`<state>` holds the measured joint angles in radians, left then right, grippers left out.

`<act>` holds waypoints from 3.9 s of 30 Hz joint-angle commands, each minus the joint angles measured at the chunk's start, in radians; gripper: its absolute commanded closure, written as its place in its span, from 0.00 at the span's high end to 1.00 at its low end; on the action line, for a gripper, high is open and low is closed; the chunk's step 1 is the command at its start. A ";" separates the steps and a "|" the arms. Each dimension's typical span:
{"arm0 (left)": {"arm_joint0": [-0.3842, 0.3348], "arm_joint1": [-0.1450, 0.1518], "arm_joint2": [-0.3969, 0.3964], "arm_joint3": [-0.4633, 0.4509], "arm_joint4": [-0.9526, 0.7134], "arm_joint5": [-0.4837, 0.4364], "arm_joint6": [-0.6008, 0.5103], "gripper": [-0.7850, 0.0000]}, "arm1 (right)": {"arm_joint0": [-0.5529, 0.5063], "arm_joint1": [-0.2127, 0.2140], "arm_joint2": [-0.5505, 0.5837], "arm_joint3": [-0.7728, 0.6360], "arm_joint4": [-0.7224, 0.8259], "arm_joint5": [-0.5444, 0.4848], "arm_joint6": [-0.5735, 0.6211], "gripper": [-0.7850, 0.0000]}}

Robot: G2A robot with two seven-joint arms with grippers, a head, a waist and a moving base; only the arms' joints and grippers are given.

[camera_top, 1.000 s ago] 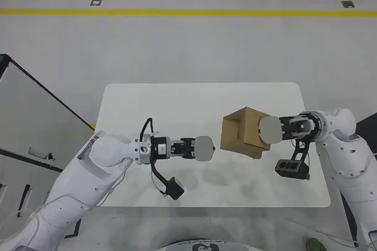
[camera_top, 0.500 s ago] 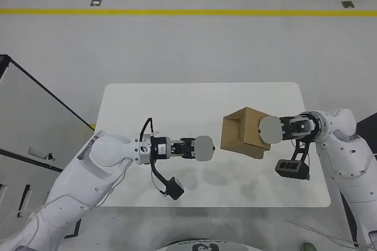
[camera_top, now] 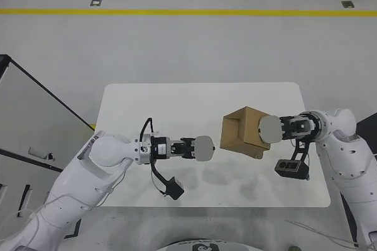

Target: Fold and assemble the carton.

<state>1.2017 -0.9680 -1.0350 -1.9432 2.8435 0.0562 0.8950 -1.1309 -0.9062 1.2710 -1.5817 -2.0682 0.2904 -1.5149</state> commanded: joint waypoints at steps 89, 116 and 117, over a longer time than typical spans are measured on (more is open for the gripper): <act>-0.001 -0.029 0.055 -0.004 -0.240 -0.349 -0.173 1.00 | 0.134 0.132 -0.062 0.043 -0.225 -0.003 -0.017 0.00; -0.039 -0.054 0.045 0.055 -0.725 -0.687 -0.281 1.00 | 0.129 0.131 -0.085 -0.067 -0.439 0.045 0.041 0.00; -0.039 -0.056 0.046 0.067 -0.765 -0.695 -0.291 1.00 | 0.131 0.131 -0.088 -0.067 -0.445 0.048 0.039 0.00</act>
<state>1.1624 -1.0217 -0.9891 -1.8874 2.1241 -0.6479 0.6142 -1.0015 -0.7748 1.1852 -1.6486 -2.5090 0.3357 -1.4732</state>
